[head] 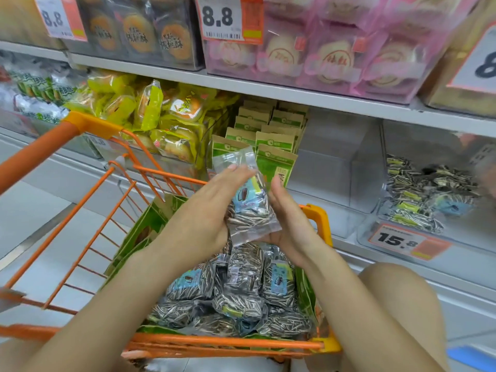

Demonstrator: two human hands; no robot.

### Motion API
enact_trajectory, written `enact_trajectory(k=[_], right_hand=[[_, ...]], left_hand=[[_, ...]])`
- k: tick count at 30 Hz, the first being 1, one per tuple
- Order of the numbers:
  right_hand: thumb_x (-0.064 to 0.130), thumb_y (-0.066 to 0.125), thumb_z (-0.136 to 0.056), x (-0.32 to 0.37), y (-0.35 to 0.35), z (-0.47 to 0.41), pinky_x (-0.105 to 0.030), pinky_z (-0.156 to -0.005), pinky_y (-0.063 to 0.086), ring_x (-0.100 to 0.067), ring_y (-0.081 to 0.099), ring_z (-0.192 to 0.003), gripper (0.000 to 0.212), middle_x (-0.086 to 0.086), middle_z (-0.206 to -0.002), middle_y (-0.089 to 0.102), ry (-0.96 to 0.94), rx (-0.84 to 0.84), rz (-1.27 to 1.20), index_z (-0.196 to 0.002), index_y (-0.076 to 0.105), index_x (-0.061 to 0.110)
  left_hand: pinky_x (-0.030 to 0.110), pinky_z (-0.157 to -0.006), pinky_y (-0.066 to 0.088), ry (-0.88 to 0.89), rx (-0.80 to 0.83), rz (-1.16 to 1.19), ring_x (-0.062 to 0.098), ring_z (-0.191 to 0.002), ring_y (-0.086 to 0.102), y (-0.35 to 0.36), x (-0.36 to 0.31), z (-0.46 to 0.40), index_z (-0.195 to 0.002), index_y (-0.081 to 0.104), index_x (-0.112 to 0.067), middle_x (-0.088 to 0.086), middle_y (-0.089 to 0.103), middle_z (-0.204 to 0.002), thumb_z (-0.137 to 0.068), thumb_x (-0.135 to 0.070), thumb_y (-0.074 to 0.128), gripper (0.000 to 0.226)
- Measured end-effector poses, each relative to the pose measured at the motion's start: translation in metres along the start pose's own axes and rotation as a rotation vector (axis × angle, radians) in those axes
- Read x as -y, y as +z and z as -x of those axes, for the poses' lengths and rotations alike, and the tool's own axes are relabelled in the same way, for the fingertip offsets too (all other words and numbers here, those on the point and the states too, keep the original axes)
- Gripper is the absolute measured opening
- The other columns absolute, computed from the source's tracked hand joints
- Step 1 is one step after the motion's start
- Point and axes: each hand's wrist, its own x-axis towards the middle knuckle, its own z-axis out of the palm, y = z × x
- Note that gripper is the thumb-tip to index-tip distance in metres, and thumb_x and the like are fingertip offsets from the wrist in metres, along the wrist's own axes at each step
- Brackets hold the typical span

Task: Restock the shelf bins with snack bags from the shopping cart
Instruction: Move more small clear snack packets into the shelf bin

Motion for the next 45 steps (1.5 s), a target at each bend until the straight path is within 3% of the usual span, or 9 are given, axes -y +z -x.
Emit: enact_trajectory(k=[9, 12, 17, 24, 27, 30, 36, 41, 45], right_hand=[[0.054, 0.068, -0.07, -0.005, 0.001, -0.001, -0.036, -0.081, 0.055, -0.021, 0.066, -0.097, 0.054, -0.006, -0.114, 0.067, 0.006, -0.069, 0.007, -0.111, 0.063, 0.021], [0.076, 0.072, -0.048, -0.005, 0.004, -0.001, -0.052, -0.107, 0.038, -0.022, 0.051, -0.125, 0.1, -0.004, -0.135, 0.056, -0.049, -0.158, 0.035, -0.129, 0.055, 0.022], [0.074, 0.072, -0.056, 0.013, -0.008, 0.003, -0.05, -0.111, 0.034, -0.02, 0.052, -0.126, 0.069, 0.002, -0.13, 0.061, -0.103, -0.218, -0.004, -0.112, 0.069, 0.034], [0.062, 0.077, -0.063, 0.047, -0.068, 0.052, -0.026, -0.081, 0.051, -0.006, 0.063, -0.107, 0.087, 0.008, -0.121, 0.064, -0.077, -0.26, 0.218, -0.134, 0.051, 0.02], [0.056, 0.082, -0.054, 0.05, -0.105, 0.08, -0.037, -0.099, 0.048, -0.014, 0.058, -0.118, 0.097, 0.0, -0.132, 0.059, -0.042, -0.378, 0.24, -0.137, 0.049, 0.017], [0.04, 0.082, -0.05, 0.065, -0.154, 0.118, -0.034, -0.091, 0.047, -0.016, 0.066, -0.095, 0.066, 0.002, -0.103, 0.072, -0.018, -0.492, 0.196, -0.109, 0.066, 0.016], [0.05, 0.074, -0.053, 0.11, -0.241, 0.164, -0.043, -0.09, 0.048, -0.021, 0.068, -0.096, 0.07, -0.007, -0.107, 0.072, 0.02, -0.614, 0.589, -0.114, 0.063, 0.017], [0.047, 0.078, -0.066, 0.127, -0.3, 0.151, -0.038, -0.089, 0.048, -0.022, 0.058, -0.095, 0.067, -0.002, -0.106, 0.062, 0.239, -0.746, 1.338, -0.12, 0.051, 0.015], [0.069, 0.059, -0.044, 0.13, -0.322, 0.131, -0.039, -0.081, 0.054, -0.024, 0.062, -0.091, 0.094, -0.008, -0.108, 0.066, 0.51, -0.538, 1.716, -0.12, 0.051, 0.015]], left_hand=[[0.02, -0.1, 0.034, -0.563, -0.368, 0.73, 0.001, -0.129, 0.038, 0.006, -0.027, -0.003, -0.148, 0.015, -0.037, -0.014, 0.033, -0.147, -0.096, -0.021, 0.052, 0.066], [0.019, -0.091, 0.032, -0.696, -0.2, 0.896, -0.013, -0.106, 0.048, 0.013, -0.048, -0.016, -0.144, 0.025, -0.038, -0.031, 0.047, -0.122, -0.089, -0.042, 0.057, 0.064], [-0.006, -0.057, 0.035, -0.63, -0.245, 0.866, -0.041, -0.07, 0.037, 0.025, -0.073, -0.037, -0.124, 0.032, -0.047, -0.058, 0.039, -0.078, -0.092, -0.035, 0.054, 0.04], [-0.004, -0.082, 0.027, -0.582, -0.159, 0.918, -0.035, -0.092, 0.033, 0.06, -0.119, -0.058, -0.131, 0.015, -0.049, -0.045, 0.028, -0.11, -0.096, -0.041, 0.04, 0.043], [0.028, -0.109, 0.024, -0.557, -0.006, 0.96, -0.003, -0.126, 0.032, 0.087, -0.128, -0.086, -0.143, 0.022, -0.045, -0.028, 0.021, -0.143, -0.088, -0.067, 0.035, 0.061], [0.035, -0.101, 0.034, -0.467, 0.098, 0.82, 0.006, -0.116, 0.048, 0.114, -0.138, -0.107, -0.134, 0.029, -0.052, -0.016, 0.038, -0.145, -0.079, -0.074, 0.033, 0.059], [0.04, -0.118, 0.006, -0.283, 0.225, 0.025, 0.025, -0.145, 0.011, 0.159, -0.133, -0.127, -0.151, -0.004, -0.015, 0.013, 0.01, -0.158, -0.094, -0.06, 0.017, 0.076], [0.037, -0.099, 0.03, -0.225, 0.179, -0.273, 0.028, -0.118, 0.05, 0.184, -0.128, -0.128, -0.147, 0.025, -0.012, 0.01, 0.061, -0.125, -0.097, -0.056, 0.013, 0.069], [0.039, -0.085, 0.038, -0.188, 0.153, -0.299, 0.032, -0.095, 0.06, 0.183, -0.124, -0.126, -0.121, 0.06, -0.011, 0.012, 0.07, -0.099, -0.089, -0.055, 0.006, 0.076]])
